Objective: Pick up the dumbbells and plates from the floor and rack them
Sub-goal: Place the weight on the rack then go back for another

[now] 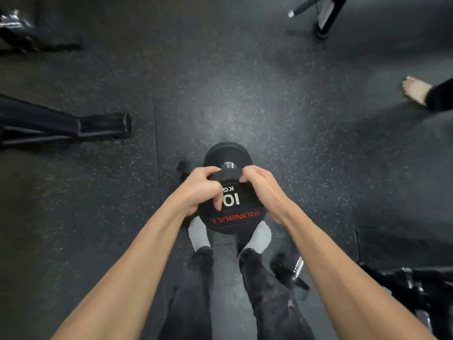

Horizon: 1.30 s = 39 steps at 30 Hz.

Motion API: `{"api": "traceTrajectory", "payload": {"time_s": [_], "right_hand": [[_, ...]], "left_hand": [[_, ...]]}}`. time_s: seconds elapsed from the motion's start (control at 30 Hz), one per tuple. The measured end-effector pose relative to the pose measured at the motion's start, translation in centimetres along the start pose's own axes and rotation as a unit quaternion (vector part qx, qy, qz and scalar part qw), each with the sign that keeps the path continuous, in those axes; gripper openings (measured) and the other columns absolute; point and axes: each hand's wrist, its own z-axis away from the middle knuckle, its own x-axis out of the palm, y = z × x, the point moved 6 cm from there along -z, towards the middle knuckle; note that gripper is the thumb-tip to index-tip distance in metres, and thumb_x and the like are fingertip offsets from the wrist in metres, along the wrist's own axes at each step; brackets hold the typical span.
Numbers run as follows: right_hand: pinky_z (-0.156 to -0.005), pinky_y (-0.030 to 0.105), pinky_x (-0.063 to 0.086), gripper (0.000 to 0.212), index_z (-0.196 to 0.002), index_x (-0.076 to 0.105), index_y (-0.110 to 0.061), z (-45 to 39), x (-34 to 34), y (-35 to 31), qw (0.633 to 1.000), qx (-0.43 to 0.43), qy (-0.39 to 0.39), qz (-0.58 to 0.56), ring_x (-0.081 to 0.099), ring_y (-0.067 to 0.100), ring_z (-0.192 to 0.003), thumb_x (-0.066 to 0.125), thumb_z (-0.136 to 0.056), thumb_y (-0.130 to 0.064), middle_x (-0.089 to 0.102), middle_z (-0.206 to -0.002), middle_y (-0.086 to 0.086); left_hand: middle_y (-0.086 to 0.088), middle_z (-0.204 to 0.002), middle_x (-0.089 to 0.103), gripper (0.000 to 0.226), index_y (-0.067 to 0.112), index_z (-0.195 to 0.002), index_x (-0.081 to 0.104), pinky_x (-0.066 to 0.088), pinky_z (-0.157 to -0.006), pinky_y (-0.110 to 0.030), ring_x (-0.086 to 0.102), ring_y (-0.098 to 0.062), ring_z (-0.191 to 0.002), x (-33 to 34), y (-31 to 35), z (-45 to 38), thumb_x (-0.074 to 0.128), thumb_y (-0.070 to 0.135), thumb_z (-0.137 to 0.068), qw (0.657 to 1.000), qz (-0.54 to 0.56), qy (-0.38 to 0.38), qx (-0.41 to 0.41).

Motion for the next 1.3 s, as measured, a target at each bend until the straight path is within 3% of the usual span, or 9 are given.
{"api": "traceTrajectory", "payload": {"time_s": [0.13,0.37,0.5,0.63,0.7,0.77,0.97,1.1,1.3], "right_hand": [[-0.068,0.038,0.048,0.045,-0.06,0.064,-0.024,4.7,4.9,-8.8,0.995,-0.055,0.043,0.077,0.06,0.015,-0.066,0.042,-0.074,-0.061,0.067,-0.059,-0.008],[-0.065,0.035,0.044,0.051,-0.06,0.07,-0.025,12.0,18.5,-21.1,0.958,-0.147,0.018,0.245,0.062,0.021,-0.068,0.042,-0.071,-0.066,0.065,-0.058,-0.006],[-0.067,0.035,0.045,0.053,-0.07,0.077,-0.029,16.2,28.5,-26.6,0.934,-0.206,-0.019,0.293,0.062,0.012,-0.065,0.044,-0.067,-0.07,0.067,-0.059,-0.007],[-0.057,0.027,0.037,0.051,-0.055,0.073,-0.027,21.3,38.7,-30.9,0.927,-0.232,-0.055,0.29,0.055,0.004,-0.057,0.049,-0.061,-0.072,0.056,-0.039,-0.013],[-0.054,0.025,0.035,0.044,-0.054,0.073,-0.036,24.3,44.0,-33.0,0.916,-0.252,-0.087,0.298,0.059,0.007,-0.056,0.051,-0.061,-0.073,0.058,-0.037,-0.019],[-0.058,0.029,0.041,0.056,-0.054,0.072,-0.022,26.4,49.1,-35.1,0.907,-0.275,-0.108,0.3,0.061,0.01,-0.06,0.053,-0.063,-0.074,0.065,-0.05,-0.011],[-0.091,0.045,0.055,0.048,-0.067,0.068,-0.021,32.6,64.1,-40.4,0.863,-0.348,-0.187,0.313,0.069,0.03,-0.085,0.049,-0.073,-0.065,0.073,-0.084,0.001],[-0.086,0.043,0.052,0.046,-0.075,0.068,-0.02,35.4,74.1,-43.6,0.826,-0.399,-0.262,0.301,0.065,0.03,-0.087,0.048,-0.08,-0.062,0.069,-0.084,-0.001],[-0.073,0.04,0.037,0.044,-0.067,0.058,-0.019,38.8,88.1,-47.9,0.79,-0.422,-0.336,0.29,0.053,0.022,-0.069,0.032,-0.08,-0.052,0.056,-0.073,-0.003]], "left_hand": [[-0.012,-0.082,0.073,0.069,0.017,-0.095,0.073,0.057,-0.063,-0.036,0.068,-0.03,-0.079,-6.1,1.1,9.0,0.058,-0.007,-0.032,0.996,0.061,0.062,0.033],[-0.016,-0.094,0.077,0.071,0.01,-0.11,0.073,0.06,-0.061,-0.036,0.071,-0.031,-0.088,-18.0,-1.5,23.1,0.062,-0.027,-0.05,0.968,0.188,0.16,0.046],[-0.006,-0.068,0.073,0.051,0.017,-0.08,0.072,0.055,-0.057,-0.029,0.068,-0.027,-0.072,-25.0,-4.9,31.0,0.056,-0.02,-0.049,0.933,0.261,0.242,0.058],[-0.001,-0.071,0.072,0.015,0.019,-0.064,0.072,0.053,-0.068,-0.027,0.065,-0.025,-0.072,-31.7,-8.0,39.2,0.073,0.027,-0.051,0.85,0.419,0.31,0.083],[0.001,-0.09,0.08,0.053,0.022,-0.08,0.081,0.058,-0.086,-0.037,0.074,-0.023,-0.088,-35.4,-9.7,42.8,0.071,0.065,-0.053,0.814,0.433,0.383,0.059],[0.0,-0.104,0.079,0.07,0.023,-0.099,0.081,0.056,-0.094,-0.042,0.072,-0.025,-0.098,-39.4,-11.6,46.4,0.061,0.08,-0.062,0.778,0.403,0.481,0.028],[-0.001,-0.11,0.058,0.036,0.021,-0.102,0.065,0.043,-0.082,-0.038,0.056,-0.026,-0.097,-50.7,-17.3,55.7,0.042,0.047,-0.093,0.685,0.383,0.62,0.019],[0.002,-0.091,0.069,0.032,0.024,-0.076,0.063,0.055,-0.087,-0.042,0.065,-0.024,-0.089,-57.0,-20.5,61.0,0.045,0.047,-0.088,0.608,0.418,0.674,0.025],[0.001,-0.085,0.071,0.039,0.017,-0.085,0.069,0.053,-0.088,-0.043,0.066,-0.026,-0.089,-66.9,-24.8,66.9,0.047,0.049,-0.079,0.524,0.428,0.736,0.008]]}}
